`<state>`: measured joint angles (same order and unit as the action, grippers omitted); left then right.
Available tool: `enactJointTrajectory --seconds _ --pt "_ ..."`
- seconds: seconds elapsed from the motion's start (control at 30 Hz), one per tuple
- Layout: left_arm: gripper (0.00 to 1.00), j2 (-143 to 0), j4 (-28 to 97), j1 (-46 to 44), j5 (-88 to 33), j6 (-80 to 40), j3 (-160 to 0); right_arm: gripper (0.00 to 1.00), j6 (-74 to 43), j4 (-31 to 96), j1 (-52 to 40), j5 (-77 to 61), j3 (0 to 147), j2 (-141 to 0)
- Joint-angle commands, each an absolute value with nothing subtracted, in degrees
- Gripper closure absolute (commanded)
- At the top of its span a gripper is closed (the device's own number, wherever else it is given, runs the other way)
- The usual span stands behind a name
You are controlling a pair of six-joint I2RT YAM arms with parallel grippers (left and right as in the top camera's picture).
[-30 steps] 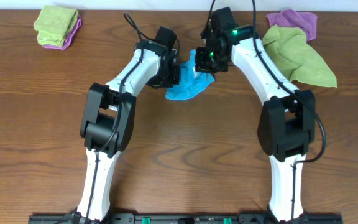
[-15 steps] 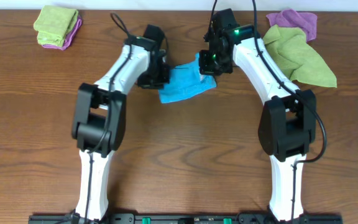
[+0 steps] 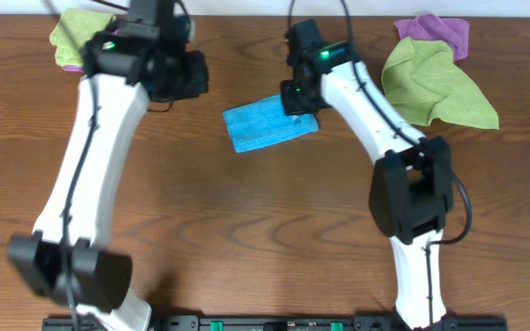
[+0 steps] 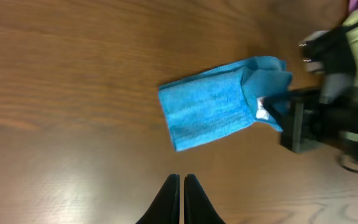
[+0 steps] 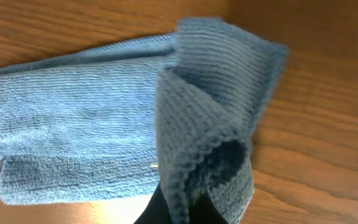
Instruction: Fold the cloth
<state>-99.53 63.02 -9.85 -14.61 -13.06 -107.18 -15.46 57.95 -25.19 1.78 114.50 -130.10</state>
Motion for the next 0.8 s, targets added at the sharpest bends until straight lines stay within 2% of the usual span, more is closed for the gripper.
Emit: enactJointTrajectory --seconds 0.0,0.23,0.77 --pt "0.94 -93.0 65.2 -7.5 -12.5 -11.7 -107.1 0.98 -12.9 57.9 -29.6 13.1 116.2 -127.7" --pt "0.94 -80.6 70.5 -2.4 -11.6 -10.2 -107.1 0.99 -9.0 55.5 -38.2 24.2 116.2 -127.7" --pt "0.94 -73.6 76.1 -2.3 -11.6 -8.1 -107.1 0.99 -7.5 52.6 -40.3 16.4 116.0 -132.0"
